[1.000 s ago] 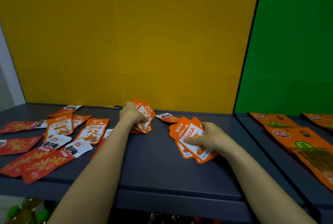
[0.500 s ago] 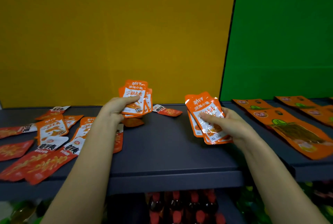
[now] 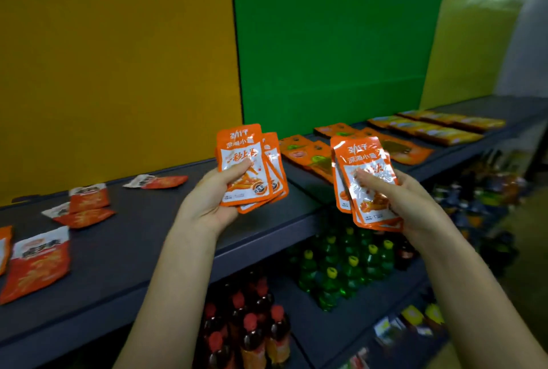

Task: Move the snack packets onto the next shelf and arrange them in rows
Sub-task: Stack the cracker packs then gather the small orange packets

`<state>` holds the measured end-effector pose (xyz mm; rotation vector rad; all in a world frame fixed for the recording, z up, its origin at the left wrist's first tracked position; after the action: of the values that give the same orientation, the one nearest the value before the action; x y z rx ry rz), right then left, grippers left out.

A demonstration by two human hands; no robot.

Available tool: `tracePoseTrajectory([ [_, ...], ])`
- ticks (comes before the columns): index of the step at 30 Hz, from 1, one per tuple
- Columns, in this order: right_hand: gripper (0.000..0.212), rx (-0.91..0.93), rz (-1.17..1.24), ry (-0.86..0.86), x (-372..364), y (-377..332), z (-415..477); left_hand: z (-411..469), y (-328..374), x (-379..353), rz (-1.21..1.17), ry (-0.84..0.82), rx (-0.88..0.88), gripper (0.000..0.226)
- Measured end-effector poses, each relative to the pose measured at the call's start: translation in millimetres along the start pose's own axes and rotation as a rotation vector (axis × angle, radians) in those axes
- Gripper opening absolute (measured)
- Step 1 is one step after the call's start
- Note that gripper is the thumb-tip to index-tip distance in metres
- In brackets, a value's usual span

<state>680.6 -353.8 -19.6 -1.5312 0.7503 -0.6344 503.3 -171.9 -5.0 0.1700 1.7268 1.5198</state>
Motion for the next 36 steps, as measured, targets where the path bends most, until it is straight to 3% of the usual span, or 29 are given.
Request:
tracePoseTrajectory([
  [7, 0.04, -0.038, 0.073, 0.283, 150, 26, -14, 12, -113, -118, 0.027, -0.25, 0.165, 0.015],
  [15, 0.033, -0.045, 0.123, 0.467, 321, 50, -19, 14, -233, -255, 0.082, -0.363, 0.254, 0.01],
  [26, 0.014, -0.08, 0.072, 0.565, 489, 62, -4, 15, -354, -410, 0.109, -0.464, 0.356, 0.01],
  [36, 0.017, -0.107, 0.119, 0.648, 599, 80, 59, 57, -456, -529, 0.131, -0.526, 0.475, 0.024],
])
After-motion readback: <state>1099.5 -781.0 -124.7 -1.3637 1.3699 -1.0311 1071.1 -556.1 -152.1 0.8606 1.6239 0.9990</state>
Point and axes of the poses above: each hand's wrist, its own z-axis towards the middle knuckle, its own x-axis out of the back of the hand, y = z × x, the point moved 5 cm from there along z, towards the middle knuckle, and after that the axes turned 7 degrees about -x, right-handed, at the moved point
